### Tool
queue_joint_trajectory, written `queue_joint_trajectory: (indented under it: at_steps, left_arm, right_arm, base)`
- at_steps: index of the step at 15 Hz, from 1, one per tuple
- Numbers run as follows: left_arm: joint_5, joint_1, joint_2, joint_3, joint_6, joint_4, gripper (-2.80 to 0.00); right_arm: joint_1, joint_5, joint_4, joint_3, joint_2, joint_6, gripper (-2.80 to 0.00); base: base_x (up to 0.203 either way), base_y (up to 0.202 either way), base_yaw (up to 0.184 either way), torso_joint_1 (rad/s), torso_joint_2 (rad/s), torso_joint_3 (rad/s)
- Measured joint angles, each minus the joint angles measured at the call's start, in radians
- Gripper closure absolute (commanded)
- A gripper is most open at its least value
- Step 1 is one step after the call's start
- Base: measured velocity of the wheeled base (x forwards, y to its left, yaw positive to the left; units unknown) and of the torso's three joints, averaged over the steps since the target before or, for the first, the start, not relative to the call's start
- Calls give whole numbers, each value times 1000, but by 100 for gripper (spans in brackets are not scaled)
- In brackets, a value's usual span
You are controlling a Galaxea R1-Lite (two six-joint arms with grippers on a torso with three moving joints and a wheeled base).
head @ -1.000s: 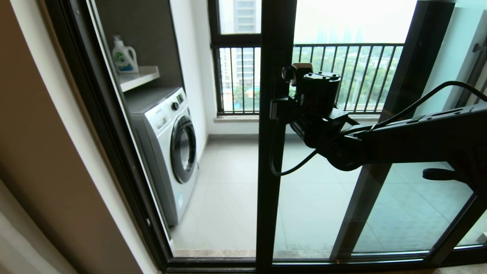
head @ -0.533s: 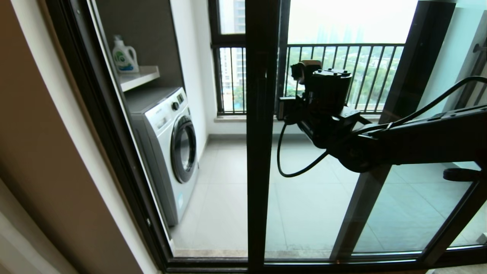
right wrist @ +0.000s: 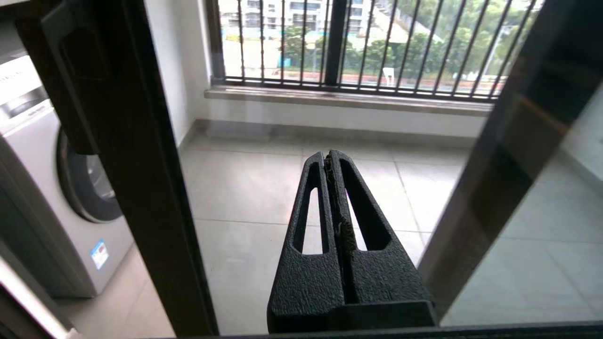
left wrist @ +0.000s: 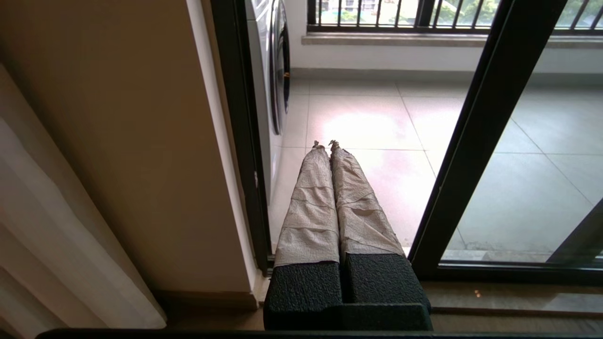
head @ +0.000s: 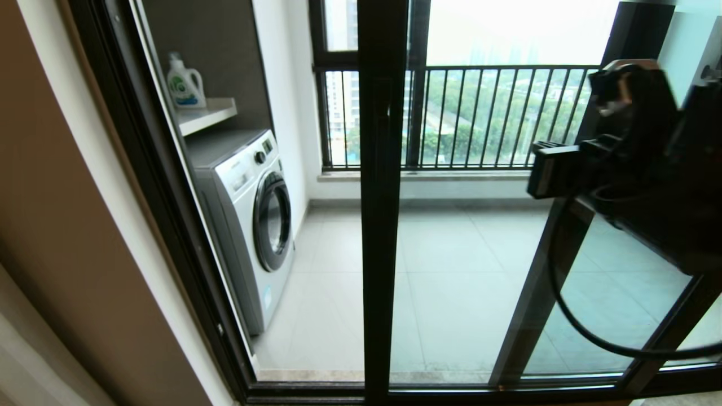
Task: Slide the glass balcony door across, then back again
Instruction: Close the slid door
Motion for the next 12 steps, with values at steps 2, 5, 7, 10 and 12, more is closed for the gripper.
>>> queue_joint_trajectory:
  at_steps: [2,5,7,10,12]
  left_arm:
    - [-1,0,0,0,0,0,0]
    - [-1,-1,0,0,0,-1,0]
    - [-1,0,0,0,1,0,0]
    - [-3,0,0,0,2,-1,0]
    - [-3,0,0,0,1,-1,0]
  right_arm:
    - [-69,-1,29,135,-217,-66,0]
    - [-236,1,140,263,-547,-129,0]
    - [-319,7,247,341,-764,-147,0]
    - [-381,62,323,525,-1029,-145,0]
    - [-419,177,345,649,-1161,-116,0]
  base:
    - [0,0,0,0,0,0]
    - [0,0,0,0,0,0]
    - [0,0,0,0,0,0]
    - [0,0,0,0,0,0]
    - [0,0,0,0,0,0]
